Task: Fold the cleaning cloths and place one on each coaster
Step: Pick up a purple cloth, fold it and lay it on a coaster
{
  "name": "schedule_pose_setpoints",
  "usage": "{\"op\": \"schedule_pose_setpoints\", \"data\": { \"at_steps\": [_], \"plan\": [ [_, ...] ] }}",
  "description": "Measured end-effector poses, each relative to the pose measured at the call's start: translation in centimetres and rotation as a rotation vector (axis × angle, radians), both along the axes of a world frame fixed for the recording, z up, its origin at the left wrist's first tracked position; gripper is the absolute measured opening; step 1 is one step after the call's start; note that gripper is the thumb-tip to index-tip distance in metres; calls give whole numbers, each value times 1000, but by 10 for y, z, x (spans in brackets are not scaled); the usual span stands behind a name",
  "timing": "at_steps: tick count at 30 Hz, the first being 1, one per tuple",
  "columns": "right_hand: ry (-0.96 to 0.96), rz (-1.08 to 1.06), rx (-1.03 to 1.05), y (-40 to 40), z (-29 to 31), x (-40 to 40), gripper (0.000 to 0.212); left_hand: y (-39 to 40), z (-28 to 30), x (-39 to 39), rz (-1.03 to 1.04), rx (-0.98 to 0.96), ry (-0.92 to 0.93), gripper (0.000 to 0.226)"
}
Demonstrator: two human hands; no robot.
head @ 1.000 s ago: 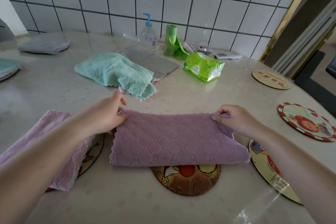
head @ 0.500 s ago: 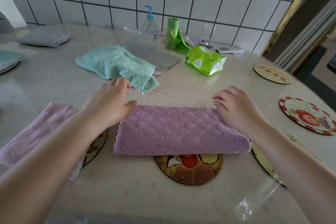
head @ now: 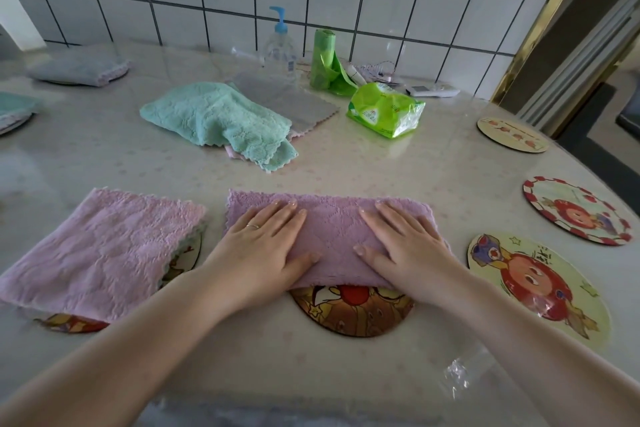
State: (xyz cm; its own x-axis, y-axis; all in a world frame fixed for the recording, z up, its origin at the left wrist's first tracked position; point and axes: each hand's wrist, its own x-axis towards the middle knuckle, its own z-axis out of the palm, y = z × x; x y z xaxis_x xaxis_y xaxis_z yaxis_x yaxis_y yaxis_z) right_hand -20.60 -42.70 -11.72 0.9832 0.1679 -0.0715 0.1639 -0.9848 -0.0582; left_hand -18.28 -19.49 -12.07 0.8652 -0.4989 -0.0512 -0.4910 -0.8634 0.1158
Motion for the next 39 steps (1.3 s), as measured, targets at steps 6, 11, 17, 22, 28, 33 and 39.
{"op": "schedule_pose_setpoints", "data": {
  "at_steps": [6,11,17,22,28,33,39],
  "plan": [
    [98,-94,-16,-26,8,-6,83,11,2,-17,71,11,-166,103],
    [-104,3,222,-11,19,36,49,-10,17,-38,-165,-253,-268,37],
    [-52,46,285,30,26,82,24,-26,8,-40,-220,-336,-272,26],
    [157,77,217,36,41,98,27,-27,4,-39,-230,-369,-269,8],
    [189,133,100,44,46,98,29,-26,6,-39,-240,-384,-296,9],
    [110,157,346,30,55,90,12,-20,10,-42,-222,-392,-339,16],
    [96,87,727,8,79,76,18,-5,24,-50,-21,-641,-291,16]
  ]
}}
